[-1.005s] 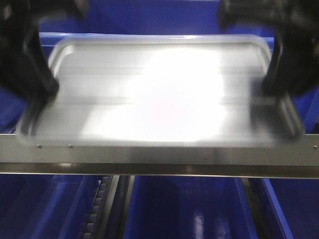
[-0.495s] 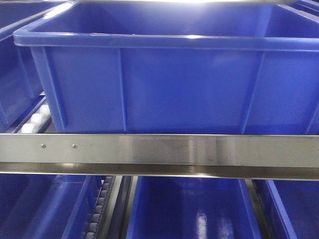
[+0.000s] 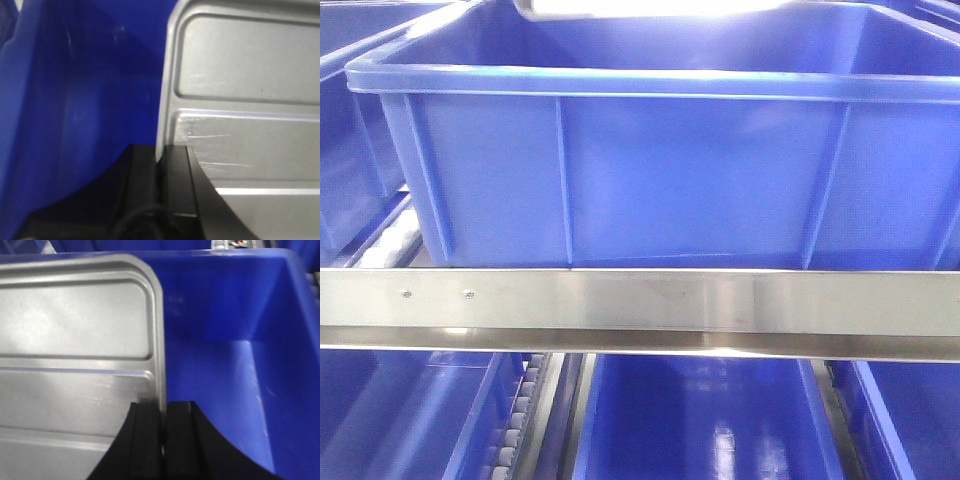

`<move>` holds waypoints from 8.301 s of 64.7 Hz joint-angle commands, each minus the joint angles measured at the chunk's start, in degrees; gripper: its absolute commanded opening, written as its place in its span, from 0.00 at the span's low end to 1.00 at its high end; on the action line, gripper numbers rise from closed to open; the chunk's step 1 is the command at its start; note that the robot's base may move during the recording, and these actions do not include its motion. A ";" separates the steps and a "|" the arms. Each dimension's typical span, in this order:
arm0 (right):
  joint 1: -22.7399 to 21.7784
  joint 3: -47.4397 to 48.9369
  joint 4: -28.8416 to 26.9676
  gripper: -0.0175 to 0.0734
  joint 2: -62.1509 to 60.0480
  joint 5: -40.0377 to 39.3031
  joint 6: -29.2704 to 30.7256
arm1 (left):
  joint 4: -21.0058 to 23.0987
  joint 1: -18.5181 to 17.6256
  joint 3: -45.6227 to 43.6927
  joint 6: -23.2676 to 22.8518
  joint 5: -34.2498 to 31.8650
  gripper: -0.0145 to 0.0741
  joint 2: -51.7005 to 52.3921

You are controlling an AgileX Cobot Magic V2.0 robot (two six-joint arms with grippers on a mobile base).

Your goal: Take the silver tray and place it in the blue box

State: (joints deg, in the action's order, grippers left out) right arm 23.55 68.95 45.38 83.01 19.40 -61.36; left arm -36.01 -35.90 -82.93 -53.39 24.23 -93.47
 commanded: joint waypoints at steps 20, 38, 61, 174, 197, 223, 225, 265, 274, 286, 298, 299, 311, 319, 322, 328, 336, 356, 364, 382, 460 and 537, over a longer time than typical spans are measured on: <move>-3.52 2.42 1.15 0.26 4.99 -13.80 0.42 | -2.43 4.69 -2.60 -0.84 -15.46 0.05 -3.58; -3.71 2.42 1.21 0.34 4.99 -12.79 0.42 | -2.56 4.69 -2.60 -0.84 -12.61 0.20 -3.58; -6.86 2.42 1.21 0.71 4.99 -12.53 0.42 | -2.72 4.81 -2.60 -0.84 -10.33 0.35 -3.58; -6.86 -48.61 16.23 0.25 -64.88 -26.58 0.49 | -11.65 4.81 62.53 -0.84 -30.77 0.06 67.50; -6.86 -50.38 16.23 0.25 -71.05 -28.25 0.49 | -11.65 4.81 64.96 -0.84 -30.77 0.06 76.01; -6.86 -50.38 16.23 0.25 -71.05 -27.99 0.49 | -11.65 4.81 64.96 -0.84 -30.77 0.05 76.01; -6.86 -50.38 16.23 0.25 -71.05 -27.99 0.49 | -11.65 4.81 64.96 -0.84 -30.77 0.05 76.01; -10.54 -50.46 -10.46 0.25 -71.05 -12.72 34.61 | -11.65 4.81 64.96 -0.84 -30.77 0.05 76.01; -15.14 -50.96 -29.98 0.25 -71.05 -12.99 50.60 | -11.65 4.81 64.96 -0.84 -30.77 0.05 76.01; -23.27 -56.84 -45.38 0.25 -71.05 -25.15 65.00 | -11.65 4.81 64.96 -0.84 -30.77 0.05 76.01; -25.50 -61.50 -45.98 0.25 -71.05 -34.90 64.90 | -11.65 4.81 64.96 -0.84 -30.77 0.05 76.01; -25.50 -61.64 -45.98 0.25 -71.05 -35.08 64.90 | -11.65 4.81 64.96 -0.84 -30.77 0.05 76.01; -25.50 -63.89 -46.09 0.25 -71.11 -35.24 64.29 | -11.65 4.81 64.96 -0.84 -30.87 0.05 76.01; -25.55 -65.73 -46.09 0.25 -74.05 -34.93 63.00 | -11.65 4.81 64.96 -0.84 -30.87 0.06 76.01; -25.61 -66.77 -46.09 0.25 -76.39 -34.82 63.00 | -11.65 4.81 64.96 -0.84 -30.87 0.05 76.01; -25.72 -69.22 -46.09 0.25 -81.16 -33.77 63.00 | -11.65 4.81 64.96 -0.84 -30.87 0.05 76.01; -25.79 -70.86 -46.09 0.25 -84.73 -29.54 62.95 | -11.65 4.81 64.96 -0.84 -30.87 0.05 76.01; -25.92 -70.86 -46.09 0.25 -84.79 -29.10 62.95 | -11.65 4.81 64.96 -0.84 -30.86 0.05 75.90; -25.92 -70.86 -46.09 0.25 -84.74 -29.15 62.95 | -11.65 4.81 64.96 -0.84 -30.86 0.05 75.90; -25.92 -70.86 -46.09 0.25 -84.74 -29.15 62.95 | -11.65 4.81 64.96 -0.84 -30.86 0.05 75.90; -25.92 -70.86 -46.09 0.25 -84.74 -29.20 62.95 | 22.59 27.58 80.49 38.03 -29.65 0.05 93.67; -25.92 -70.86 -46.09 0.25 -84.74 -29.25 62.95 | 38.16 29.07 84.45 54.25 -28.93 0.06 95.25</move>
State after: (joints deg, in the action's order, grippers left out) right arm -1.91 -1.81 -0.65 -0.53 -5.14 1.65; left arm 2.35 -5.83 1.66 1.08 1.05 0.66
